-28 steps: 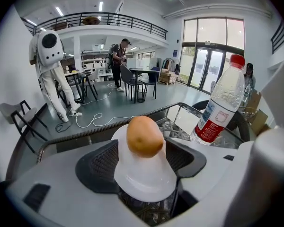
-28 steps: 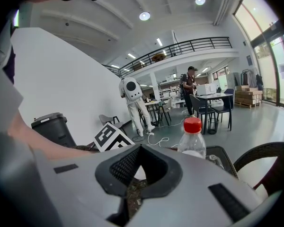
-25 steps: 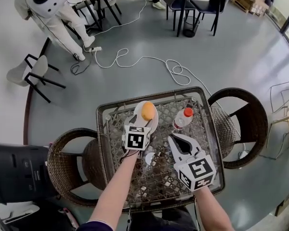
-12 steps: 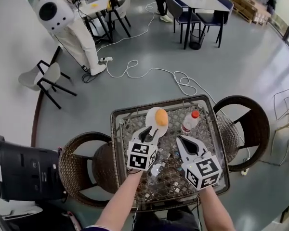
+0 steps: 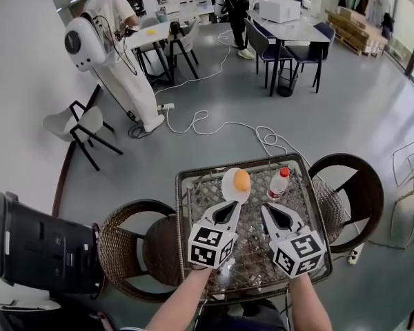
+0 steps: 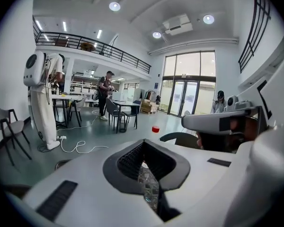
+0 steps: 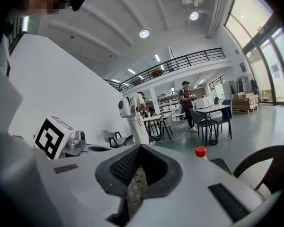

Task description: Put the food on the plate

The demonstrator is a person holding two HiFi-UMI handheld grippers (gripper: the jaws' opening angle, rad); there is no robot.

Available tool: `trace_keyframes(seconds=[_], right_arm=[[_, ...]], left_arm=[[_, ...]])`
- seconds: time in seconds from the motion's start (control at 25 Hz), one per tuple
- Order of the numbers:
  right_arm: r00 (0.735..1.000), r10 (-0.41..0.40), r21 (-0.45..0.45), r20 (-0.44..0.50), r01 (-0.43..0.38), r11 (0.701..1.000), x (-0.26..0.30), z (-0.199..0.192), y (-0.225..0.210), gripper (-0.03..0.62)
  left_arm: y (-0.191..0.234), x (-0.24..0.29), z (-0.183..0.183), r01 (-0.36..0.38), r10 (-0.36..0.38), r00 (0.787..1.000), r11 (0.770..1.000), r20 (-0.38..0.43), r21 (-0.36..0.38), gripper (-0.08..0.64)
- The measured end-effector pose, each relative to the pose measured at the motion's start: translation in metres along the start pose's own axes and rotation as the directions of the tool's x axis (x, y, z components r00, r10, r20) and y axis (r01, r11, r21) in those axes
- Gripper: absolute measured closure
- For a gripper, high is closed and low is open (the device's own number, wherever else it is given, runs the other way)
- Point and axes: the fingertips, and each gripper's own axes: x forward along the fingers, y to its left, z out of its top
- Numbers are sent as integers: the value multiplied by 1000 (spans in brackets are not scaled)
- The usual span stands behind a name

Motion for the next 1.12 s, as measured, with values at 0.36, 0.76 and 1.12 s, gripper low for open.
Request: trace_keyframes(seconds=[0.36, 0.76, 1.12], right_arm=[[998, 23, -9, 50, -23, 1000, -28, 19, 33, 588], [996, 43, -31, 76, -41, 999, -40, 29, 51, 588], [995, 58, -44, 82, -55, 998, -44, 33, 58, 588]], left_arm=[[-38, -50, 25, 73, -74, 994, 997, 78, 5, 551], [-55, -71, 36, 108, -109, 988, 994, 110, 15, 551], [-61, -77, 37, 112, -113, 987, 994, 117, 15, 551]])
